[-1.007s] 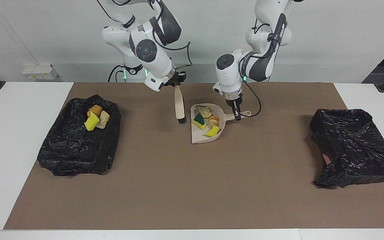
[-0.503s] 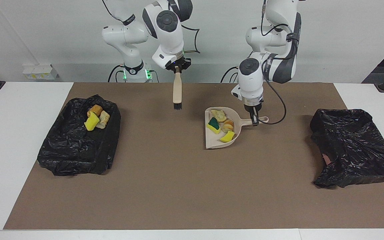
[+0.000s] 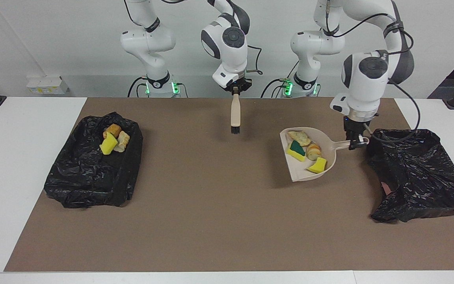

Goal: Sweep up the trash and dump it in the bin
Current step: 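Carry the loaded dustpan with the left gripper and dump it into the bag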

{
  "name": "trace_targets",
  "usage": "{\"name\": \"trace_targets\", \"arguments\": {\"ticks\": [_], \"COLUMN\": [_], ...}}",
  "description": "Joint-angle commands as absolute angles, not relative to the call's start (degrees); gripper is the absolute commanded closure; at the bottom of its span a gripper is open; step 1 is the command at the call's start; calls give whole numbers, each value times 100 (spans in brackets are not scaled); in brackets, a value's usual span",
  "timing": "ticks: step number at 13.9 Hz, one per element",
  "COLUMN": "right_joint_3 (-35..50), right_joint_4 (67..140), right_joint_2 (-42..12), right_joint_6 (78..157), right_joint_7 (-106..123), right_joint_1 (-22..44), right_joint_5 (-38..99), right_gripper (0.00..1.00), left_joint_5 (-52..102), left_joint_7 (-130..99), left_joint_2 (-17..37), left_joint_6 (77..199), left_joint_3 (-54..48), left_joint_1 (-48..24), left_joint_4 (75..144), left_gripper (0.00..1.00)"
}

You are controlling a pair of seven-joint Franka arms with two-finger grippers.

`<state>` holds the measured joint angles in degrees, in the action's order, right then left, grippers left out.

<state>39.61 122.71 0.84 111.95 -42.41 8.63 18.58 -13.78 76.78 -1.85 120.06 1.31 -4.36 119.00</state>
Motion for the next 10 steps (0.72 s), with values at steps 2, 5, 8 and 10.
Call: {"name": "trace_targets", "arguments": {"ticks": [2, 5, 8, 10], "right_joint_3": [4034, 4034, 4043, 4043], "right_joint_4": [12533, 12665, 12674, 12709], "right_joint_2": [-176, -290, -439, -501], "right_joint_6": [11724, 11882, 11927, 12049], "right_joint_7": [-4394, -4324, -4342, -4377], "right_joint_1": [905, 967, 1010, 1037], "right_joint_5": [1881, 1680, 1337, 1283], "right_gripper": [100, 100, 100, 100], "left_joint_5": [-846, -659, -738, -1008], "left_joint_7": [8549, 8929, 9647, 9930], "left_joint_2": [-63, 394, 991, 1291], "left_joint_6": [12024, 11971, 12084, 12321], "left_joint_3": [1306, 2221, 2873, 2865], "left_joint_1": [-448, -431, -178, 219], "left_joint_4": [11280, 10540, 9706, 9397], "left_gripper": [100, 100, 100, 100]}}
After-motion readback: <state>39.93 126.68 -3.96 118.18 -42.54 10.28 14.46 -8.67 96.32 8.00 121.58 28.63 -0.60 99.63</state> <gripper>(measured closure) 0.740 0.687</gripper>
